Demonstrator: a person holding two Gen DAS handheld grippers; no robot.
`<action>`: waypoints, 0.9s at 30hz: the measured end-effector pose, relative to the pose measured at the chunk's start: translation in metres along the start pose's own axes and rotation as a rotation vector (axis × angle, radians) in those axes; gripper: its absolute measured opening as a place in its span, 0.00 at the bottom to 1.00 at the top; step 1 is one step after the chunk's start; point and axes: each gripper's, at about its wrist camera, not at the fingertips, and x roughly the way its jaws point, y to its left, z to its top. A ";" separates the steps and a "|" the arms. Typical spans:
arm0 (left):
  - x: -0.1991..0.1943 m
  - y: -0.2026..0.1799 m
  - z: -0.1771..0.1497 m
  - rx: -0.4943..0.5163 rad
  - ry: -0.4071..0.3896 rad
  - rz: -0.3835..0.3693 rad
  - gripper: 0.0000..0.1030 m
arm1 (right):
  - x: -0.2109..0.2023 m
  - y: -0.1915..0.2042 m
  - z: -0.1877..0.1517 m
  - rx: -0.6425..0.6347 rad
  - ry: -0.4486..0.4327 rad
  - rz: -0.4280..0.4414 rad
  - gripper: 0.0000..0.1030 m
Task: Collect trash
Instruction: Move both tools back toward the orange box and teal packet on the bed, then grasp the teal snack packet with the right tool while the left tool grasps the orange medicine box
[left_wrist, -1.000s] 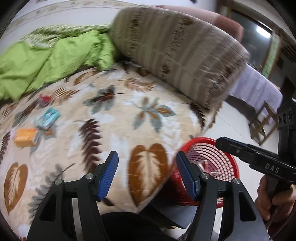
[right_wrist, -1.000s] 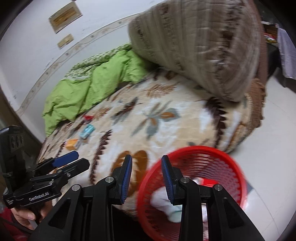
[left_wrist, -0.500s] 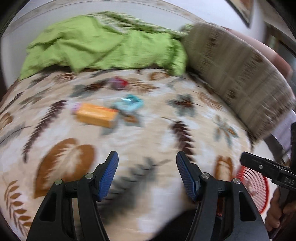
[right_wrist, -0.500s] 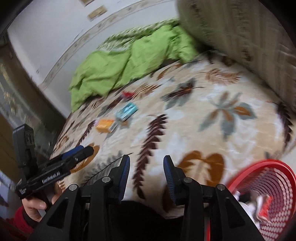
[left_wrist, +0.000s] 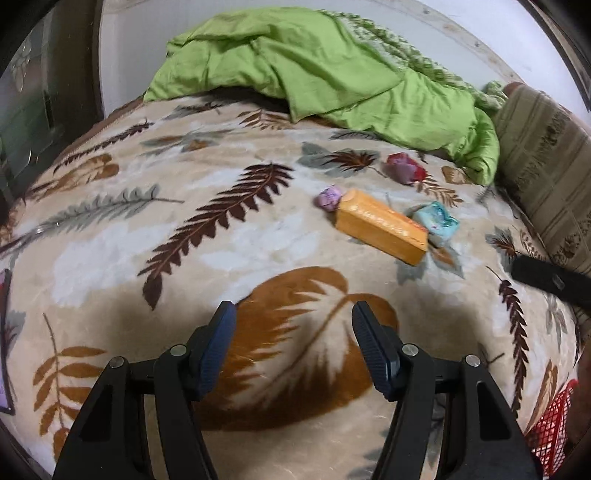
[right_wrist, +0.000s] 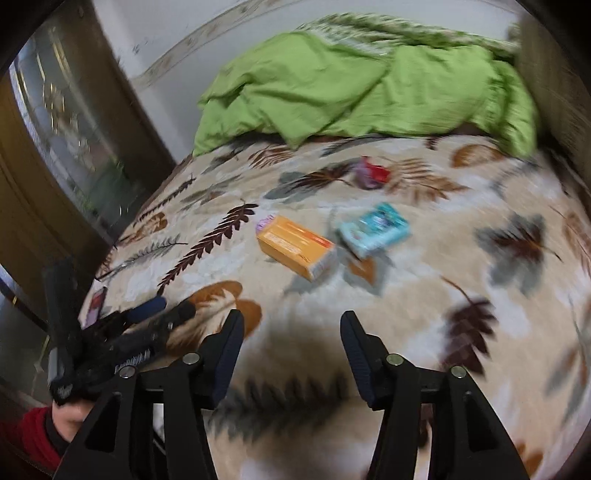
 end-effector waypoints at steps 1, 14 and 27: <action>0.003 0.001 0.000 -0.006 0.003 0.000 0.62 | 0.011 0.002 0.008 -0.015 0.010 0.001 0.57; 0.023 -0.005 0.001 -0.002 0.029 -0.065 0.62 | 0.096 -0.108 0.084 0.392 0.102 -0.268 0.57; 0.023 0.002 0.003 -0.040 0.024 -0.067 0.62 | 0.159 -0.075 0.093 0.286 0.161 -0.345 0.64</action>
